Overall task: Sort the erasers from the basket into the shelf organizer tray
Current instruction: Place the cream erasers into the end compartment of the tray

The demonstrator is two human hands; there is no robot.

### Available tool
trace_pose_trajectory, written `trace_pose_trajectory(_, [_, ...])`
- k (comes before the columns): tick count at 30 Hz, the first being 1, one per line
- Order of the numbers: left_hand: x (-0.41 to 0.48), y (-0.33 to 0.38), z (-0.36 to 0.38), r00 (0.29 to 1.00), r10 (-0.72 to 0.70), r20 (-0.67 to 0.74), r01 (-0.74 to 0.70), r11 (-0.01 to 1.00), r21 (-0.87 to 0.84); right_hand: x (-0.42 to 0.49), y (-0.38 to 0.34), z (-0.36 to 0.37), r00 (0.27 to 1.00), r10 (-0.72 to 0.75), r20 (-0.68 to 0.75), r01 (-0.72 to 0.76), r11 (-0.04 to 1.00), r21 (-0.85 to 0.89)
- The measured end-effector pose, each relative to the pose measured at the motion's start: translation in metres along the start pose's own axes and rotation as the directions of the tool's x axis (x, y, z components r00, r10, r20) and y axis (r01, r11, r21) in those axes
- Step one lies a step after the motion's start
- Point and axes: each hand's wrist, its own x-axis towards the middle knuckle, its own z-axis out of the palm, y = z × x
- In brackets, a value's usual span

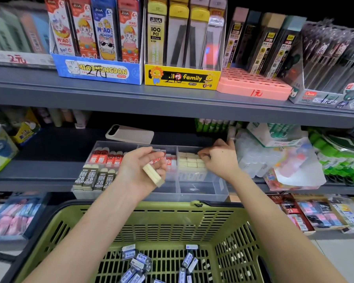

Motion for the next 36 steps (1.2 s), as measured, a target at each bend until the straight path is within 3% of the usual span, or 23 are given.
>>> trace_pose_trajectory(2, [0.000, -0.001, 0.003, 1.000, 0.014, 0.000, -0.014, 1.000, -0.026, -0.001, -0.001, -0.012, 0.999, -0.012, 0.041, 0.014, 1.000, -0.028])
trace_pose_trajectory(4, [0.001, -0.004, 0.007, 1.000, 0.025, 0.010, -0.025, 0.998, -0.061, -0.008, -0.009, -0.029, 1.000, -0.003, -0.024, 0.003, 0.999, -0.032])
trace_pose_trajectory(6, [0.003, -0.007, 0.012, 0.999, 0.034, 0.034, -0.030, 0.993, -0.110, -0.023, -0.023, -0.050, 0.987, 0.012, -0.163, 0.017, 0.985, 0.172])
trace_pose_trajectory(8, [0.006, -0.011, 0.016, 0.997, 0.039, 0.063, -0.028, 0.983, -0.180, -0.045, -0.041, -0.071, 0.974, -0.031, -0.223, 0.136, 0.872, 0.471])
trace_pose_trajectory(9, [0.007, -0.013, 0.019, 0.996, 0.034, 0.078, -0.017, 0.978, -0.209, -0.056, -0.050, -0.078, 0.963, -0.083, -0.255, 0.207, 0.832, 0.515])
trace_pose_trajectory(13, [0.009, -0.022, 0.026, 0.988, 0.000, 0.155, 0.031, 0.980, -0.195, -0.077, -0.067, -0.082, 0.913, -0.184, -0.364, 0.322, 0.873, 0.366])
trace_pose_trajectory(17, [0.006, -0.030, 0.035, 0.967, -0.025, 0.254, 0.060, 0.990, -0.131, -0.084, -0.064, -0.076, 0.911, -0.089, -0.403, 0.285, 0.841, 0.459])
trace_pose_trajectory(20, [0.005, -0.034, 0.042, 0.958, -0.007, 0.286, 0.029, 0.997, -0.073, -0.087, -0.058, -0.079, 0.892, -0.137, -0.430, 0.340, 0.831, 0.440])
trace_pose_trajectory(22, [0.005, -0.038, 0.043, 0.959, 0.008, 0.282, -0.016, 1.000, 0.026, -0.085, -0.049, -0.084, 0.906, -0.072, -0.417, 0.279, 0.843, 0.461])
trace_pose_trajectory(24, [0.008, -0.042, 0.039, 0.968, 0.097, 0.233, -0.147, 0.968, 0.205, -0.080, -0.035, -0.088, 0.922, 0.086, -0.379, 0.134, 0.844, 0.520])
trace_pose_trajectory(25, [0.009, -0.043, 0.035, 0.955, 0.203, 0.216, -0.268, 0.901, 0.342, -0.076, -0.026, -0.088, 0.924, 0.153, -0.351, 0.058, 0.850, 0.523])
trace_pose_trajectory(26, [0.010, -0.043, 0.030, 0.913, 0.331, 0.237, -0.407, 0.773, 0.487, -0.070, -0.018, -0.087, 0.929, 0.194, -0.315, -0.012, 0.867, 0.498])
trace_pose_trajectory(28, [0.012, -0.044, 0.014, 0.752, 0.531, 0.390, -0.608, 0.333, 0.720, -0.056, -0.006, -0.080, 0.954, 0.198, -0.224, -0.106, 0.925, 0.365])
trace_pose_trajectory(30, [0.014, -0.046, -0.002, 0.630, 0.544, 0.554, -0.568, -0.165, 0.806, -0.041, -0.004, -0.069, 0.978, 0.155, -0.137, -0.132, 0.978, 0.163])
trace_pose_trajectory(31, [0.014, -0.046, -0.009, 0.602, 0.506, 0.618, -0.511, -0.350, 0.785, -0.034, -0.005, -0.064, 0.987, 0.133, -0.095, -0.128, 0.990, 0.062])
trace_pose_trajectory(33, [0.012, -0.049, -0.021, 0.593, 0.403, 0.697, -0.435, -0.568, 0.699, -0.025, -0.008, -0.054, 0.994, 0.107, -0.003, -0.107, 0.993, -0.045])
trace_pose_trajectory(36, [0.011, -0.055, -0.034, 0.625, 0.290, 0.724, -0.389, -0.688, 0.612, -0.022, -0.007, -0.043, 0.985, 0.115, 0.127, -0.123, 0.990, 0.062])
